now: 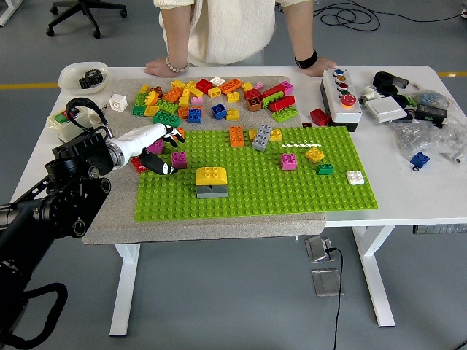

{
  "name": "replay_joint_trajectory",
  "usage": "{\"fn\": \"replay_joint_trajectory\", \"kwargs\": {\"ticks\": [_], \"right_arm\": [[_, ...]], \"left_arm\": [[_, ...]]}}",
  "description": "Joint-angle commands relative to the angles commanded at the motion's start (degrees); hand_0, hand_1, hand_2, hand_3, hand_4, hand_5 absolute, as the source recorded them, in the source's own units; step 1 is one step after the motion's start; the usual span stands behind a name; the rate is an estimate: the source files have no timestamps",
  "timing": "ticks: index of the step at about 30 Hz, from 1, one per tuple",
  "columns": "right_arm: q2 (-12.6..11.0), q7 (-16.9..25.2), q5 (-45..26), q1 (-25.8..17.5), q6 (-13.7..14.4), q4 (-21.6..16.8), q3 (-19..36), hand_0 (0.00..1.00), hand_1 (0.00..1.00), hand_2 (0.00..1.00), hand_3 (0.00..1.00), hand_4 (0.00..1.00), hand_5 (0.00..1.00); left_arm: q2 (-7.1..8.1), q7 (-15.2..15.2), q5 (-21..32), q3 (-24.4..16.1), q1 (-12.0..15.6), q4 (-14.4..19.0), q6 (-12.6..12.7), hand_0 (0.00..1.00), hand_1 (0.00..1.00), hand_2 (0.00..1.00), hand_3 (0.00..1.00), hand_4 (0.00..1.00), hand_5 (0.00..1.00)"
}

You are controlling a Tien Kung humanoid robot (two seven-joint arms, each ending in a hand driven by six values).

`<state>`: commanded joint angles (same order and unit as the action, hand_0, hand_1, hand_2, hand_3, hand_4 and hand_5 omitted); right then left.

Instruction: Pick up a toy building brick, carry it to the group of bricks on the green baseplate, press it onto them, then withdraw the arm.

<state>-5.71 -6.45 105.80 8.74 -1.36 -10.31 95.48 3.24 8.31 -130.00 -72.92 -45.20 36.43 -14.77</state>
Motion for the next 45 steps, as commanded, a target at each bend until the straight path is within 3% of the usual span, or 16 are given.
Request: {"fn": "replay_joint_trajectory", "kwargs": {"ticks": [21, 32, 45], "right_arm": [[0.05, 0.01, -0.14, 0.15, 0.06, 0.00, 0.03, 0.744, 0.645, 0.682, 0.621, 0.828, 0.520], [0.13, 0.00, -0.30, 0.03, 0.06, 0.00, -0.07, 0.744, 0.645, 0.682, 0.621, 0.828, 0.520], [0.22, 0.01, -0.26, -0.13, 0.00, 0.00, -0.38, 0.745, 0.645, 0.682, 0.620, 0.828, 0.520]], "left_arm": [[-1.40, -0.93, 0.00, 0.00, -0.34, -1.35, 1.53, 0.820, 0.795, 0.699, 0.722, 0.820, 0.122], [-0.84, -1.24, 0.00, -0.61, -0.81, -0.63, 2.22, 0.820, 0.792, 0.691, 0.708, 0.812, 0.121], [-1.31, -1.40, 0.00, 0.46, -0.25, 2.07, 0.43, 0.816, 0.791, 0.685, 0.701, 0.806, 0.129]]}}
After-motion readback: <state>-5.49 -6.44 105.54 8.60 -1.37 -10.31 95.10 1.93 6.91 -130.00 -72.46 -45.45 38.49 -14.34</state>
